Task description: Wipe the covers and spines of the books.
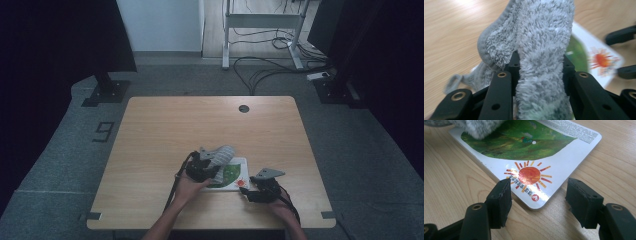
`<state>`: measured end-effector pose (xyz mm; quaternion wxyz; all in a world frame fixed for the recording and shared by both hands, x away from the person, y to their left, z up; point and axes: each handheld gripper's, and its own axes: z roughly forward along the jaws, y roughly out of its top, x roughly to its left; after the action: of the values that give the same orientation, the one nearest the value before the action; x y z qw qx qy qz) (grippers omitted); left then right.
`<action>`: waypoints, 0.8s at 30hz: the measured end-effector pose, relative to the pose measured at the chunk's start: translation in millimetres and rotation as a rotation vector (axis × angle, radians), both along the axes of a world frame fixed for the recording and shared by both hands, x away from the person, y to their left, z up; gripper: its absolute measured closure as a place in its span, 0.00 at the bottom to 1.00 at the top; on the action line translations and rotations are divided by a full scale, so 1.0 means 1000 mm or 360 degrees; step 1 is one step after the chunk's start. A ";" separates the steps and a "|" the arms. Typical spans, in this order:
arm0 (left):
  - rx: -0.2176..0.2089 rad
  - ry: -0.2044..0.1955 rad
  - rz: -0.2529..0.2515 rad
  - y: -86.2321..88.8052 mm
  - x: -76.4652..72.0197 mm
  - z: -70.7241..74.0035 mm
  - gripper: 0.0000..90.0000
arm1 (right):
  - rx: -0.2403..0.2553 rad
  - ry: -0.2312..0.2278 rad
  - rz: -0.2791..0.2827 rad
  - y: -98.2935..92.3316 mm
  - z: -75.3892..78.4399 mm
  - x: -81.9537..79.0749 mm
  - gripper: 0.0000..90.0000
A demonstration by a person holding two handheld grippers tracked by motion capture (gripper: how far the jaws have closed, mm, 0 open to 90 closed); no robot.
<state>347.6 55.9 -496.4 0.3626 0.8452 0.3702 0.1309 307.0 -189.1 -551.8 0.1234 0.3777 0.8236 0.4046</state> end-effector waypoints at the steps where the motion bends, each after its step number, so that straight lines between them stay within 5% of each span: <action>1: 0.0003 -0.0002 -0.0035 -0.010 -0.002 0.001 0.73 | -0.0001 0.0000 -0.0001 0.000 0.000 0.000 0.41; 5: 0.0051 0.0015 -0.0141 -0.043 -0.007 -0.003 0.73 | -0.0002 0.0000 -0.0001 0.000 0.000 0.000 0.40; 11: 0.0111 0.0055 -0.0180 -0.063 -0.007 -0.018 0.72 | -0.0004 -0.0004 0.0006 0.000 0.000 0.000 0.40; 16: 0.0096 0.0058 -0.0157 -0.051 -0.005 -0.016 0.72 | -0.0007 -0.0005 0.0003 0.000 0.000 0.000 0.40; 24: 0.0064 0.0061 -0.0032 -0.005 -0.001 -0.015 0.73 | -0.0003 -0.0001 -0.0003 -0.001 0.000 0.000 0.39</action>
<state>347.1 50.7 -511.3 0.3396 0.8584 0.3658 0.1186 307.0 -190.0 -551.9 0.1246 0.3783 0.8236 0.4038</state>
